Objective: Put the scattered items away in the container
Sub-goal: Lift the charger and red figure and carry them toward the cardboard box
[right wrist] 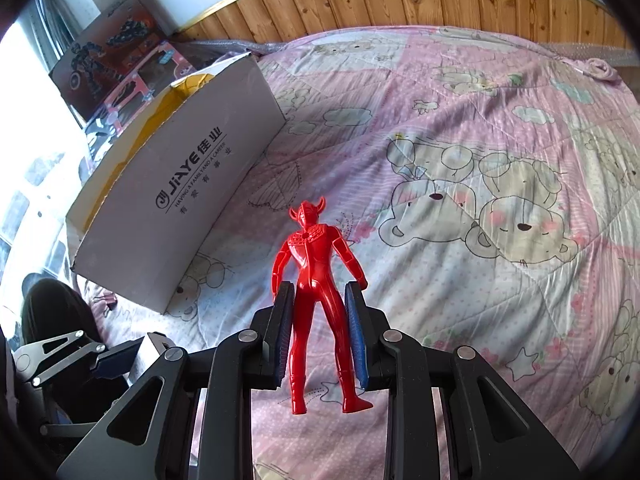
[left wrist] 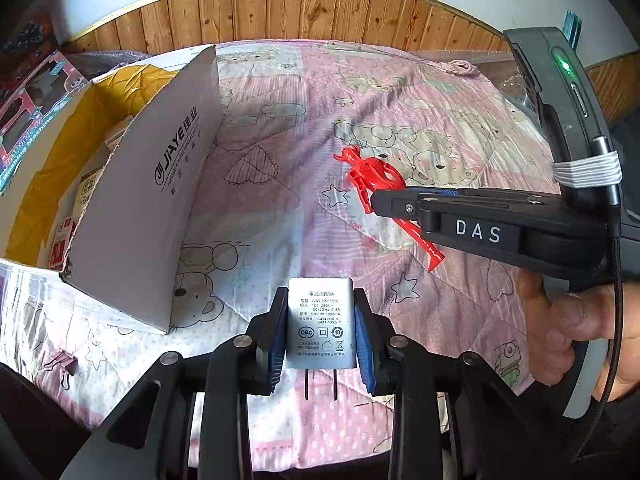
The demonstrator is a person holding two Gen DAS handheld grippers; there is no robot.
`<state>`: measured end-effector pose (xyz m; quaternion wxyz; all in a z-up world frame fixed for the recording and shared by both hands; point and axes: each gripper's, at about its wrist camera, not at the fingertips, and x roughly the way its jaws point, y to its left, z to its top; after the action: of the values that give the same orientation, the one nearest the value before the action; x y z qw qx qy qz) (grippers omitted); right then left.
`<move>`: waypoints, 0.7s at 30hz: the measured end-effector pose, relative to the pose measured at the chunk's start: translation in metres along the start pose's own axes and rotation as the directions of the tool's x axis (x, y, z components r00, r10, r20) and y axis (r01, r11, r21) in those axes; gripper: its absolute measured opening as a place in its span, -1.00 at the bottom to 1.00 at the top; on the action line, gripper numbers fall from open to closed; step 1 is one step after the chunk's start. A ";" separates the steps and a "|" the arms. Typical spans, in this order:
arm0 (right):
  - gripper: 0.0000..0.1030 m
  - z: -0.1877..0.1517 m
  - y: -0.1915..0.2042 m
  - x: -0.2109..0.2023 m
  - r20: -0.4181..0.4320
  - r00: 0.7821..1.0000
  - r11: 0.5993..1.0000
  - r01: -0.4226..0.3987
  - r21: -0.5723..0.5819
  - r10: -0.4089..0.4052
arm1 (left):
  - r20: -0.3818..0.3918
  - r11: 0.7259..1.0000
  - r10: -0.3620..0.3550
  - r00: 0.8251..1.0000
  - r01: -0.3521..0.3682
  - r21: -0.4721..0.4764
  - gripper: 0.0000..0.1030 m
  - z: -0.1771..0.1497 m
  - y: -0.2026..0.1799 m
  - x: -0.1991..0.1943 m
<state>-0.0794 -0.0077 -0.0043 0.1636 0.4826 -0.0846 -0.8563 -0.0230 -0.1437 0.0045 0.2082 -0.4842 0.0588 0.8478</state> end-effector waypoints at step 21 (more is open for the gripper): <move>-0.48 -0.040 0.050 -0.036 0.036 0.998 0.998 -0.042 -0.052 0.044 | 0.088 0.997 0.007 0.996 -0.001 -0.073 -0.40 -0.014 0.025 -0.053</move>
<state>-0.0182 -0.0408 0.0191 0.1926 0.4601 -0.0758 -0.8634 0.0017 -0.1864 0.0396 0.1912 -0.4535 0.0195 0.8703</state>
